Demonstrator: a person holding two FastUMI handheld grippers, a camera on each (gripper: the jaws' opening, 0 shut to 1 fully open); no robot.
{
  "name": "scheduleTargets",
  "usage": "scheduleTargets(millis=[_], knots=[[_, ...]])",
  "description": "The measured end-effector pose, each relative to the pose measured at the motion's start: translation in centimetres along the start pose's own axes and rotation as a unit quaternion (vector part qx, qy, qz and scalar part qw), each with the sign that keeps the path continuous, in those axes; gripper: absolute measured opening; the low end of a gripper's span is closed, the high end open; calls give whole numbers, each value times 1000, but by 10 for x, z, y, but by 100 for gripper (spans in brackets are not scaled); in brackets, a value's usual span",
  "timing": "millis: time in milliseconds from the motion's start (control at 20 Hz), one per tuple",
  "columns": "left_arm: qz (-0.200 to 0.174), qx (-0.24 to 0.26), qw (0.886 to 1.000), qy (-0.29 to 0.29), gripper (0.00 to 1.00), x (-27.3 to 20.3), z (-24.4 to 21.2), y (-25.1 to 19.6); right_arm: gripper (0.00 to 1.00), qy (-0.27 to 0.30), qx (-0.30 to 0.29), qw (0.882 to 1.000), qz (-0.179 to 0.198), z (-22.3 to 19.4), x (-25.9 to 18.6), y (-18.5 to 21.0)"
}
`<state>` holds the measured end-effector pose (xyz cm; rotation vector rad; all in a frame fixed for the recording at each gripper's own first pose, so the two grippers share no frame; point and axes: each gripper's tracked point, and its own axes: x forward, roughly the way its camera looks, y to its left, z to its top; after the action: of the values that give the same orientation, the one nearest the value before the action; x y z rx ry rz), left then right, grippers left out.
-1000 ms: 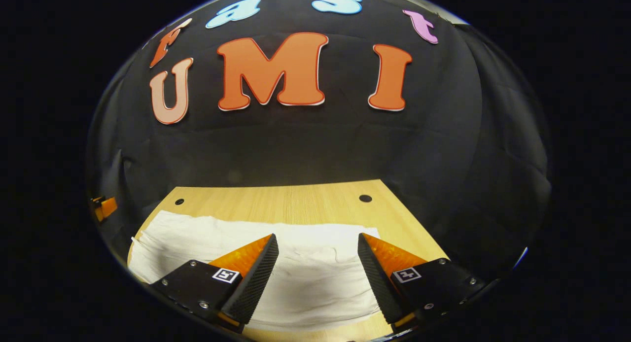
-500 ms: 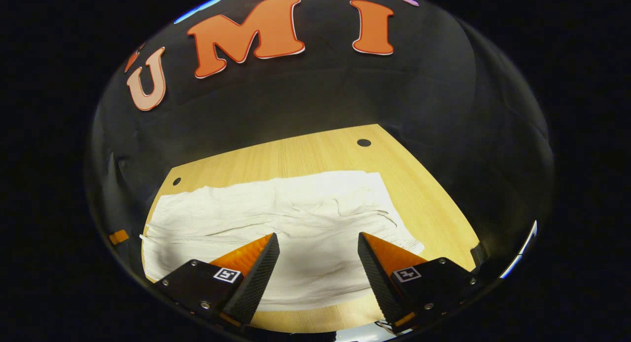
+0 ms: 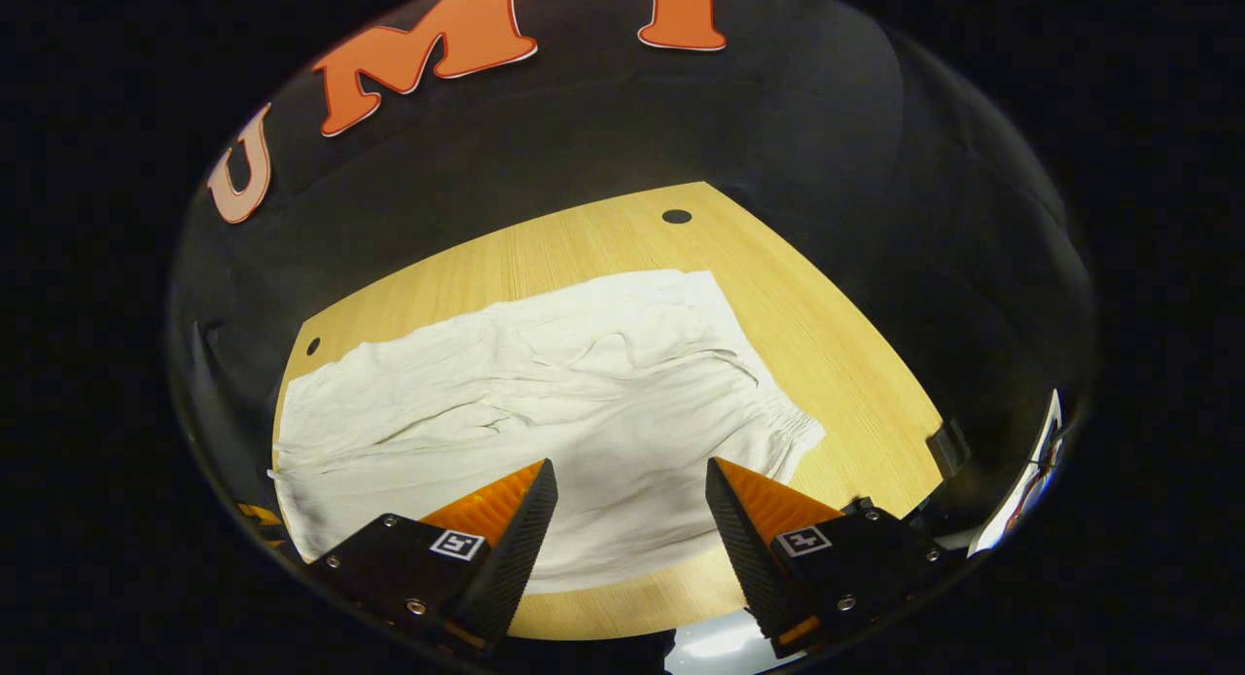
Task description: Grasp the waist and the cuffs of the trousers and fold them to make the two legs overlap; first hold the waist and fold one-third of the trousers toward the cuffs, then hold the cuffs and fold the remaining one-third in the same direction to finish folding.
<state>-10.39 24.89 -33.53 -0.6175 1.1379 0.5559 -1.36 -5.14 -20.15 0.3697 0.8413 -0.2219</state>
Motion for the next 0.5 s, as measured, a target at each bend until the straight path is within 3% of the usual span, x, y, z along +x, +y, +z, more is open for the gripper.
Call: scheduleTargets(millis=[250,500], knots=[[42,-76,994,68,97,21,-5,52,92,36,36,999,-19,-27,9,4],[46,-107,989,96,96,40,-10,78,92,57,54,996,-33,-46,10,5]])
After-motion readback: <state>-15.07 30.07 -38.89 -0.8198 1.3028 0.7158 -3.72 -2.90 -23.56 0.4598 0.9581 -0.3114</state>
